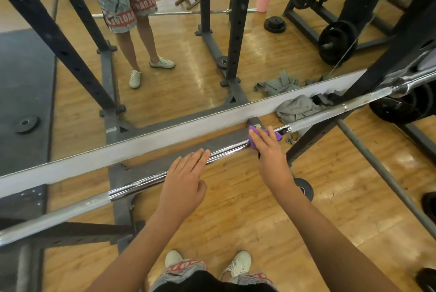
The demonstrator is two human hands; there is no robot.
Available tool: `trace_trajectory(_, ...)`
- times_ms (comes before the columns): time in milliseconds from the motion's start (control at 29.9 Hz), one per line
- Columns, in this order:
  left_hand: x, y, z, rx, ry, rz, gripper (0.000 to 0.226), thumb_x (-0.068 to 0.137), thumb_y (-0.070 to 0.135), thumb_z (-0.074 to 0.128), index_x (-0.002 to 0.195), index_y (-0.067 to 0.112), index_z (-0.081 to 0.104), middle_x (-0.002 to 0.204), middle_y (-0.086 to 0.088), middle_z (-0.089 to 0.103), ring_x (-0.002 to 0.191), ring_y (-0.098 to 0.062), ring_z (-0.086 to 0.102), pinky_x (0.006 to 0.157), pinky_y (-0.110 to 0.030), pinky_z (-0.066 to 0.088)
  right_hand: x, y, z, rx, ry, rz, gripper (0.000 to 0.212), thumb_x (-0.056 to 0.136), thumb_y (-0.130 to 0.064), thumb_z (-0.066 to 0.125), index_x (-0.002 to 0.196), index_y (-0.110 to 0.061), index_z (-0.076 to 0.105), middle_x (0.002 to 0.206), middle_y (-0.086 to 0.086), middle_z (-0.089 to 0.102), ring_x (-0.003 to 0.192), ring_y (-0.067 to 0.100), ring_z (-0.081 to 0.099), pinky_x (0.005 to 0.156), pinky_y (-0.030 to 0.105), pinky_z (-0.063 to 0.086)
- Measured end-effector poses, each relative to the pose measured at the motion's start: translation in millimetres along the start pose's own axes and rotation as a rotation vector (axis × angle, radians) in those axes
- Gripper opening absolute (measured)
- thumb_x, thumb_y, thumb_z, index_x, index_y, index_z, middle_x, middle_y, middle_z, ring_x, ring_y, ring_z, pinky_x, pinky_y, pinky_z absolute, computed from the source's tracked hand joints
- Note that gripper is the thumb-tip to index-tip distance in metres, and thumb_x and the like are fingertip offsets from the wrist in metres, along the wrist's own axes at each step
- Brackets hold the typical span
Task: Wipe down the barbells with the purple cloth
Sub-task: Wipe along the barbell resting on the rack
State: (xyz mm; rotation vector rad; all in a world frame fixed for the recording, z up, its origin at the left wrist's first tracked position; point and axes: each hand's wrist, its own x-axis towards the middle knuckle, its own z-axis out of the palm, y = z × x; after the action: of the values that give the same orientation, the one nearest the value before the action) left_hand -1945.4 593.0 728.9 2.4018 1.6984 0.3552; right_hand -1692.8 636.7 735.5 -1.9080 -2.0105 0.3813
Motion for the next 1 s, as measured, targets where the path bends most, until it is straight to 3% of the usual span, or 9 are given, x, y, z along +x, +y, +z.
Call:
trace_trajectory(234,0,1,1,-0.008,0.04,0.02,0.079,0.077,0.019,0.066,0.152,0.018,0.042,0.15,0.0,0.049,0.134,-0.021,0.047,0.117,-0.04,0.025,5,-16,-20,0.01,-0.226,-0.122,0.077,0.096,0.017,0.041,0.158,-0.027,0.03,0.165,-0.004,0.025,0.156,0.021,0.005,0.118,0.047,0.032)
trace_trajectory(301,1,-1,2,-0.011,0.043,0.034,0.079,0.076,0.019,0.065,0.151,0.017,0.043,0.149,-0.001,0.05,0.135,-0.021,0.047,0.117,-0.041,0.025,7,-11,-34,0.11,-0.27,-0.1,0.066,0.103,0.008,0.039,0.157,-0.03,0.032,0.162,-0.004,0.031,0.155,0.016,0.009,0.119,0.031,0.027)
trace_trajectory(368,0,-2,3,-0.014,0.035,0.033,0.08,0.076,0.018,0.065,0.152,0.017,0.042,0.15,0.0,0.049,0.136,-0.021,0.047,0.117,-0.041,0.026,7,-9,-42,0.208,-0.29,-0.048,0.052,0.109,-0.008,0.038,0.154,-0.033,0.036,0.159,-0.001,0.037,0.153,0.01,0.011,0.106,0.004,0.018)
trace_trajectory(401,0,-2,4,-0.021,0.03,0.031,0.08,0.076,0.018,0.065,0.152,0.017,0.042,0.15,0.0,0.05,0.136,-0.021,0.047,0.117,-0.041,0.026,7,-11,-43,0.237,-0.281,-0.035,0.05,0.109,-0.012,0.039,0.153,-0.036,0.039,0.159,-0.001,0.038,0.152,0.009,0.012,0.102,-0.001,0.015)
trace_trajectory(468,1,-2,5,-0.033,0.024,0.024,0.079,0.076,0.019,0.063,0.152,0.017,0.042,0.149,0.0,0.05,0.135,-0.021,0.047,0.118,-0.041,0.025,4,-22,-37,0.243,-0.285,-0.027,0.05,0.109,-0.015,0.042,0.15,-0.042,0.04,0.162,-0.001,0.033,0.153,0.013,0.015,0.108,0.006,0.016)
trace_trajectory(569,1,-1,5,-0.045,0.024,0.02,0.079,0.076,0.019,0.064,0.152,0.018,0.042,0.15,0.001,0.05,0.136,-0.02,0.047,0.118,-0.04,0.022,-3,-43,-20,0.145,-0.354,-0.129,0.055,0.107,-0.004,0.041,0.155,-0.03,0.036,0.164,-0.007,0.028,0.155,0.015,0.01,0.115,0.017,0.017)
trace_trajectory(703,-1,-4,4,-0.051,0.019,0.02,0.079,0.078,0.018,0.064,0.153,0.019,0.04,0.152,0.002,0.048,0.137,-0.019,0.045,0.12,-0.039,0.02,4,-28,-22,0.012,-0.345,-0.192,0.079,0.095,0.016,0.043,0.155,-0.035,0.034,0.163,-0.012,0.03,0.155,0.012,0.013,0.118,0.053,0.031)
trace_trajectory(836,-1,-3,4,-0.053,0.022,0.02,0.078,0.08,0.019,0.062,0.154,0.019,0.038,0.152,0.002,0.047,0.138,-0.019,0.044,0.121,-0.039,0.02,11,-16,-28,0.001,-0.277,-0.091,0.073,0.095,0.016,0.045,0.152,-0.03,0.043,0.16,-0.008,0.037,0.153,0.017,0.019,0.117,0.054,0.031)
trace_trajectory(1004,-1,-1,4,-0.055,0.039,0.011,0.077,0.079,0.018,0.062,0.153,0.02,0.04,0.149,0.002,0.049,0.135,-0.019,0.045,0.119,-0.041,0.026,2,-32,-9,0.05,-0.277,-0.188,0.07,0.094,0.017,0.046,0.15,-0.026,0.047,0.159,-0.003,0.039,0.153,0.023,0.022,0.113,0.059,0.036)
